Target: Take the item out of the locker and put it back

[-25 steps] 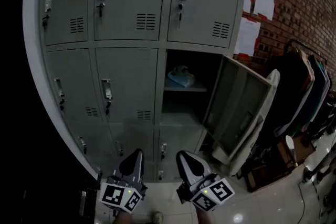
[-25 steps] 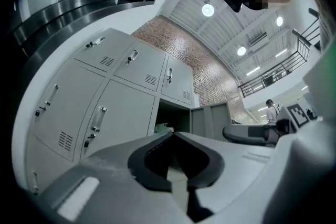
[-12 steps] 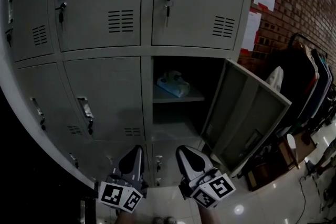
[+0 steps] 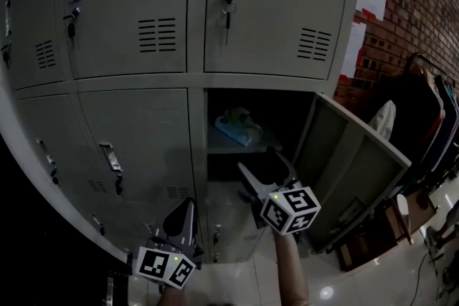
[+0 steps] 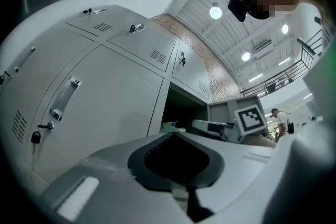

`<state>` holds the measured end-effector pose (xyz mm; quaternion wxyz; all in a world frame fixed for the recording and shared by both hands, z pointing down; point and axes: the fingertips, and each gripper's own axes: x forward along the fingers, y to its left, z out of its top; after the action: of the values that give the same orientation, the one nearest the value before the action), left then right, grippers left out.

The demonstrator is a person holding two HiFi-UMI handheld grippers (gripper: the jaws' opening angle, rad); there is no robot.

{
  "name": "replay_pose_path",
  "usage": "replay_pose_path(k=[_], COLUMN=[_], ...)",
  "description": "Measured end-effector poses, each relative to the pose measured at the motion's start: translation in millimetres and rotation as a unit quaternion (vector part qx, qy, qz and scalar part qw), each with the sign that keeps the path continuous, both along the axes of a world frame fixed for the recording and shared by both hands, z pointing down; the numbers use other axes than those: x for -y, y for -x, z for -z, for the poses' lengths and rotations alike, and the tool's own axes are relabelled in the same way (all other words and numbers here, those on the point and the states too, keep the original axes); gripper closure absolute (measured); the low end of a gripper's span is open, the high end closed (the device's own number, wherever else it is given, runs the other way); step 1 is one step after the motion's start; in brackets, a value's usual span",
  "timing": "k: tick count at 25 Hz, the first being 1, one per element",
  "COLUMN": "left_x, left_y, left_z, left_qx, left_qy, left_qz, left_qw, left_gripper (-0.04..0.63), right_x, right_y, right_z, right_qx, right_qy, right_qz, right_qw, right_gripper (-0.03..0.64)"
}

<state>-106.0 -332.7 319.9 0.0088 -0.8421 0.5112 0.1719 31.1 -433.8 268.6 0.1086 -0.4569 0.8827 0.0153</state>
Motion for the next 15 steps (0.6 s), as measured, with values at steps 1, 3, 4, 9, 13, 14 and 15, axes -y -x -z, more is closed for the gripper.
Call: replay_pose_path(k=[1, 3, 4, 9, 13, 14, 15], left_x=[3, 8, 9, 15, 21, 22, 23], left_y=[0, -2, -4, -6, -1, 0, 1], left_z=[-1, 0, 0, 1, -1, -2, -3], left_qx=[-0.001, 0.0, 0.0, 0.0, -0.001, -0.001, 0.0], left_qy=[0.002, 0.001, 0.0, -0.001, 0.002, 0.004, 0.006], left_qz=[0.001, 0.0, -0.001, -0.003, -0.002, -0.002, -0.002], left_qw=[1.0, 1.0, 1.0, 1.0, 1.0, 1.0, 1.0], left_gripper=[0.591, 0.591, 0.591, 0.591, 0.591, 0.591, 0.591], right_x=[19, 54, 69, 111, 122, 123, 124], right_y=[-3, -9, -12, -8, 1, 1, 2], right_z=[3, 5, 6, -5, -10, -11, -12], right_qx=[-0.002, -0.012, -0.019, -0.066, -0.102, -0.109, -0.115], right_qy=[0.012, 0.039, 0.05, 0.097, 0.111, 0.113, 0.115], right_qz=[-0.009, -0.029, -0.039, -0.047, -0.044, -0.046, -0.049], right_qw=[1.0, 0.999, 0.998, 0.992, 0.988, 0.986, 0.985], right_gripper=[0.233, 0.225, 0.221, 0.221, 0.209, 0.209, 0.209])
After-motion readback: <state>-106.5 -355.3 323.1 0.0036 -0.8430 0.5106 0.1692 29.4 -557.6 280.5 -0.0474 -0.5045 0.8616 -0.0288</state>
